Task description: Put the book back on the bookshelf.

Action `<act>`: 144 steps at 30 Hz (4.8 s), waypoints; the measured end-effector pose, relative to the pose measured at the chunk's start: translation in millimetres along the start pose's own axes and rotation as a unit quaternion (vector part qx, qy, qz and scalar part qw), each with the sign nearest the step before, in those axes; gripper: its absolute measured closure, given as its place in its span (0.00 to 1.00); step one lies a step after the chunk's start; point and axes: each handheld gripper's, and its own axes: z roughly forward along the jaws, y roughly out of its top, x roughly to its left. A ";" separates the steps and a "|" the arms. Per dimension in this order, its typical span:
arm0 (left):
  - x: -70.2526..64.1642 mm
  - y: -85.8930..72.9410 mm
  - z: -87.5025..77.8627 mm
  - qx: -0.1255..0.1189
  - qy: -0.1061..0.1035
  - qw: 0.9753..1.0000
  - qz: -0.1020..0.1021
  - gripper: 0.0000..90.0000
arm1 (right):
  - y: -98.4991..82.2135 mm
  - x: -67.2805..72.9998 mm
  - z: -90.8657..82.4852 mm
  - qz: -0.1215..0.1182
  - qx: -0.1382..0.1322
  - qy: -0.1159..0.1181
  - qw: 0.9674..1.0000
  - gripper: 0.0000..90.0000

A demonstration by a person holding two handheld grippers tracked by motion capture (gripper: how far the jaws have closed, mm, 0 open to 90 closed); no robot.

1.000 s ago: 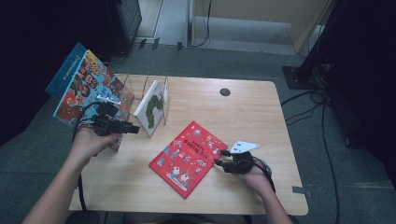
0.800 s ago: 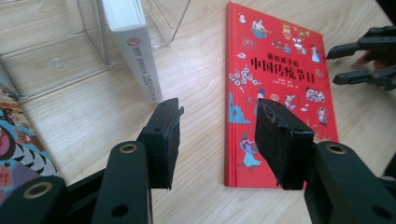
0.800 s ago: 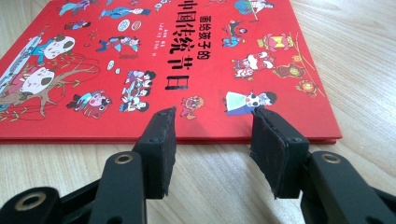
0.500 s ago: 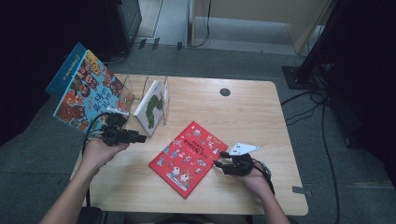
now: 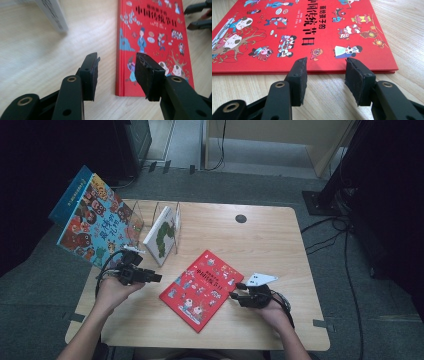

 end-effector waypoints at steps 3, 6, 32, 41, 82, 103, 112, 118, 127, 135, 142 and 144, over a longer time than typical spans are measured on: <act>0.2 -2.0 7.2 0.011 -0.002 1.000 0.002 0.65 | 0.0 0.0 -0.1 0.002 0.000 -0.001 1.000 0.59; 0.7 -3.4 13.7 0.021 -0.001 1.000 0.006 0.68 | -0.1 -0.1 -0.1 0.001 0.000 -0.003 1.000 0.61; 8.5 -8.3 49.2 0.032 -0.024 0.999 -0.004 0.91 | -2.1 6.2 0.5 0.004 0.023 0.027 0.999 0.97; -3.4 -10.0 58.2 0.031 -0.046 0.998 -0.013 0.94 | -0.1 0.6 1.7 0.024 0.020 0.009 0.999 0.97; -40.8 17.4 99.0 -0.012 -0.065 0.997 -0.034 0.98 | 9.1 -39.3 2.6 0.074 0.009 -0.088 0.993 1.00; -44.2 15.7 90.8 -0.028 -0.062 0.998 -0.014 0.62 | 21.8 -28.5 -11.1 0.075 0.009 -0.120 0.990 0.84; -49.3 13.8 96.5 -0.022 -0.064 0.998 0.001 0.57 | 25.7 -27.7 -11.6 0.131 0.061 -0.084 0.986 0.72; -51.5 13.0 97.0 -0.020 -0.067 0.998 0.001 0.55 | 34.7 -29.9 -12.5 0.177 0.104 -0.058 0.977 0.68; -55.7 12.1 98.8 -0.024 -0.068 0.997 0.004 0.52 | 36.1 -34.5 -6.8 0.212 0.135 -0.035 0.967 0.65; -59.4 10.5 100.0 -0.030 -0.063 0.997 0.017 0.50 | 38.5 -33.3 0.6 0.222 0.140 -0.036 0.964 0.63; -59.4 11.9 99.4 -0.019 -0.067 0.998 0.002 0.50 | 39.6 -33.6 1.2 0.237 0.140 -0.039 0.960 0.63; -57.8 12.2 97.3 -0.011 -0.064 0.998 -0.001 0.53 | 39.4 -34.2 0.9 0.237 0.141 -0.039 0.960 0.64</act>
